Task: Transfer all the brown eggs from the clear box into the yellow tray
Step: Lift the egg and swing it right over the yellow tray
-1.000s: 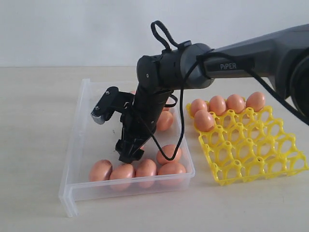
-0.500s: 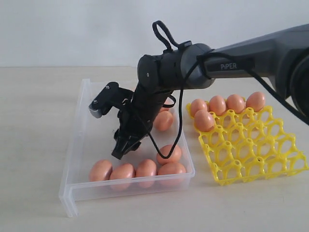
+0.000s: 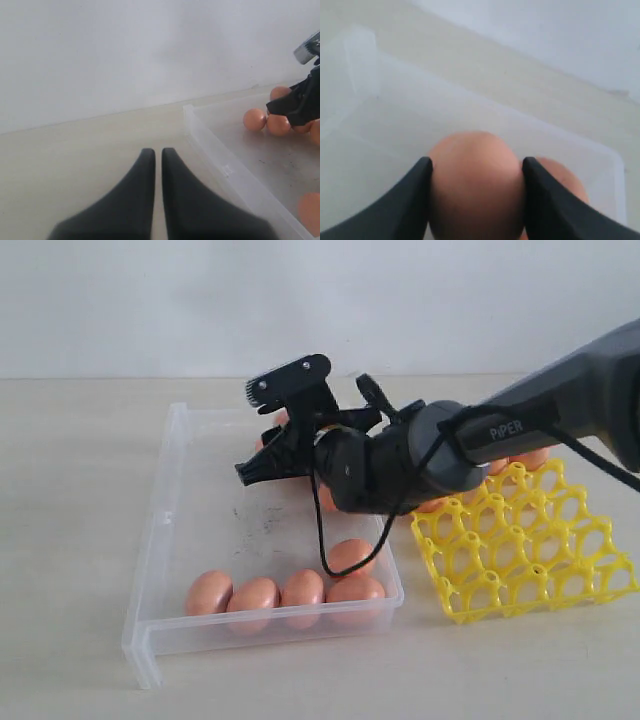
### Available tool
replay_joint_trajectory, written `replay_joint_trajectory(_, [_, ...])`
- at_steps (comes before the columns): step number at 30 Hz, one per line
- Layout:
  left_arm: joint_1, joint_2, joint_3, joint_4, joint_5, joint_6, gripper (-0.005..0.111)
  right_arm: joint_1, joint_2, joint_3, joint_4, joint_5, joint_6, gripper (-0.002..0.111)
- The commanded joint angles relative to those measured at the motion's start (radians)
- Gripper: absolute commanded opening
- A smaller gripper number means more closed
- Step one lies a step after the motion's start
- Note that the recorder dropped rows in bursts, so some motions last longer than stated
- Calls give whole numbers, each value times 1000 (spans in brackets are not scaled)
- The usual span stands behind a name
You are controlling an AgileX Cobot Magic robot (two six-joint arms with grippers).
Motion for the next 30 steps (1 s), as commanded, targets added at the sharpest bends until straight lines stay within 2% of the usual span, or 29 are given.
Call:
replay_joint_trajectory(1, [-6,-1,4,-2,-3,-5,4,-1,-16,133,-567,-433,456,0])
replay_joint_trajectory(3, [-6,-1,4,-2,-3,-5,4,-1,-16,161,-645,-560,529,0])
replay_joint_trajectory(7, [-6,-1,4,-2,-3,-5,4,-2,-16,193,-665,-726,638,0])
replay_joint_trajectory(13, [-6,-1,4,-2,-3,-5,4,-5,-116,318,-638,-726,715,0])
replay_joint_trajectory(17, [-6,-1,4,-2,-3,-5,4,-5,-228,461,-533,-726,703,0])
replay_joint_trajectory(21, [-6,-1,4,-2,-3,-5,4,-14,-339,618,-302,-726,666,0])
replay_joint_trajectory(26, [-6,-1,4,-2,-3,-5,4,-75,-445,814,-64,-726,762,0])
replay_joint_trajectory(30, [-6,-1,4,-2,-3,-5,4,-142,-447,914,-83,-726,814,0])
